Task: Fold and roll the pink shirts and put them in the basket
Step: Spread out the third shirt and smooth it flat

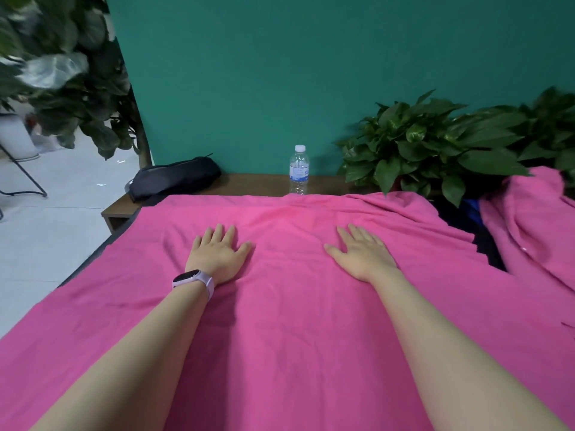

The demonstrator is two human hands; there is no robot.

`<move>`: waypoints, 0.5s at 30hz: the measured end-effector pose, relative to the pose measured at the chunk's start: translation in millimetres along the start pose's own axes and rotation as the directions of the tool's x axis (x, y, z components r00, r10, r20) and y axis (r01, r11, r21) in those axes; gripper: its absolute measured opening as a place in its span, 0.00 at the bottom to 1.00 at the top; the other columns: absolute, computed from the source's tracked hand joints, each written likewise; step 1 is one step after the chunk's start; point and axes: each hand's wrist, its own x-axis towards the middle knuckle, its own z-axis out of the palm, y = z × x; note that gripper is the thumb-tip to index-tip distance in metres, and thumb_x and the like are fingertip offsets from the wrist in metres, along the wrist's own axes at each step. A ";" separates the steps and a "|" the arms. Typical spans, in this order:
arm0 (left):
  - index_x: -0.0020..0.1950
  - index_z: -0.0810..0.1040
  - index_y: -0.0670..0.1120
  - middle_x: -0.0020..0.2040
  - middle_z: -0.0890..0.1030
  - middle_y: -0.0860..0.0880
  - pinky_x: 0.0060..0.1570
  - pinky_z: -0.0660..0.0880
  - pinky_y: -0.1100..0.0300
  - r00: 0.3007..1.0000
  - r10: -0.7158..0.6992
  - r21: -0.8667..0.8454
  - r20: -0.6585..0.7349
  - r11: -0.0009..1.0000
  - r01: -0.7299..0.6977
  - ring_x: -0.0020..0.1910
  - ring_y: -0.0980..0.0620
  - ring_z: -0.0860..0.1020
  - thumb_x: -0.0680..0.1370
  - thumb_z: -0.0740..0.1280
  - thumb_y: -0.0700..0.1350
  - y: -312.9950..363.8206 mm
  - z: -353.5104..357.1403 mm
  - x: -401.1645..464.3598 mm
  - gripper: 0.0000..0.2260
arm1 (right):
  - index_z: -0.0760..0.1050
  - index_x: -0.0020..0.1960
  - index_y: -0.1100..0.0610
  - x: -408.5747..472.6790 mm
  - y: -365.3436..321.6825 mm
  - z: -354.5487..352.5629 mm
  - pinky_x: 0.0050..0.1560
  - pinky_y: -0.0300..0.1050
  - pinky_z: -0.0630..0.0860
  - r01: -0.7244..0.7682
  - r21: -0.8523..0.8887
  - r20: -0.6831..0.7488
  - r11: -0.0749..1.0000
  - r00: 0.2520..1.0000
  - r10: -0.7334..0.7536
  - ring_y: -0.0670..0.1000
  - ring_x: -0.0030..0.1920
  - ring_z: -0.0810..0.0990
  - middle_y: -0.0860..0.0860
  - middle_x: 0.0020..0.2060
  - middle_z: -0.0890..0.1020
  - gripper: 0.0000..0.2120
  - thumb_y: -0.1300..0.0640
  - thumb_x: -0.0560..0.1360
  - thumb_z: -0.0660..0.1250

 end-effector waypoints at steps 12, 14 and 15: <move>0.82 0.51 0.53 0.83 0.51 0.48 0.79 0.47 0.47 0.999 0.036 -0.008 0.006 0.999 -0.036 0.81 0.46 0.49 0.81 0.43 0.67 -16.5 -6.0 -138.7 0.33 | 0.52 0.83 0.47 -137.3 -8.2 -1.8 0.80 0.51 0.47 0.040 0.014 -0.005 0.999 0.999 -0.040 0.51 0.81 0.50 0.50 0.82 0.52 0.35 0.31 0.80 0.43; 0.82 0.52 0.53 0.82 0.52 0.48 0.78 0.48 0.47 0.999 0.039 -0.006 -0.002 0.999 -0.039 0.81 0.46 0.50 0.81 0.43 0.67 -19.1 -5.6 -152.4 0.33 | 0.54 0.82 0.48 -152.9 -8.1 -2.7 0.80 0.51 0.48 0.048 0.020 -0.012 0.999 0.999 -0.048 0.51 0.81 0.52 0.50 0.82 0.54 0.34 0.33 0.81 0.43; 0.82 0.53 0.53 0.82 0.53 0.48 0.78 0.48 0.47 0.999 0.039 -0.006 -0.008 0.999 -0.039 0.81 0.46 0.51 0.81 0.44 0.67 -20.0 -5.2 -158.6 0.32 | 0.55 0.82 0.48 -160.2 -8.3 -2.9 0.80 0.51 0.49 0.052 0.023 -0.017 0.998 0.999 -0.051 0.51 0.81 0.53 0.50 0.82 0.55 0.33 0.33 0.82 0.44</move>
